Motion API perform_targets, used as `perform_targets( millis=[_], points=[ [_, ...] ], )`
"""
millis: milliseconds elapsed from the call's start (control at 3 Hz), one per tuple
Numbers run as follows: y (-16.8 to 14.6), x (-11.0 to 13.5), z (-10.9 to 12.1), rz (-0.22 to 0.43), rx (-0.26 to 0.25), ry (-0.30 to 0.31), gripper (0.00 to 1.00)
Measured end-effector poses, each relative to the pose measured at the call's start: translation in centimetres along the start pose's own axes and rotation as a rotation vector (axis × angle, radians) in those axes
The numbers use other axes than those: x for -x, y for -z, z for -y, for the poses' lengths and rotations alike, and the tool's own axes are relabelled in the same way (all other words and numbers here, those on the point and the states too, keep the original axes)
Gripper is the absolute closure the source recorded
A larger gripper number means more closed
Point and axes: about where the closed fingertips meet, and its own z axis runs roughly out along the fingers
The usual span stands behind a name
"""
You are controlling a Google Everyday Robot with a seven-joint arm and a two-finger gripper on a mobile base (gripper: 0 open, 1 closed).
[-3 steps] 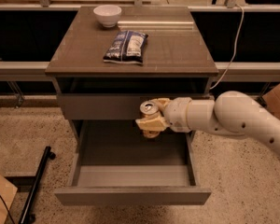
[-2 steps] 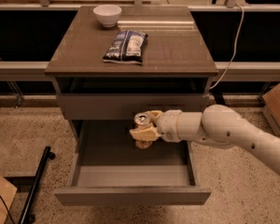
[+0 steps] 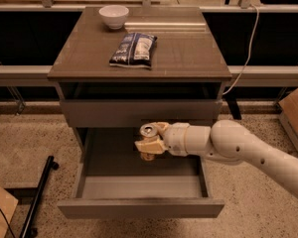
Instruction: Place orange can into middle drawer
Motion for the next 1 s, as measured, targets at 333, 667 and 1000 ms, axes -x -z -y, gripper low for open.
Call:
perform_targets(
  millis=[333, 667, 1000],
  points=[
    [-3.5, -2.9, 0.8, 0.101, 0.031, 0.022, 1.00],
    [-5.9, -6.3, 1.5, 0.152, 0.053, -0.002, 1.00],
    [-8.2, -10.1, 1.9, 0.159, 0.083, -0.052, 1.00]
  ],
)
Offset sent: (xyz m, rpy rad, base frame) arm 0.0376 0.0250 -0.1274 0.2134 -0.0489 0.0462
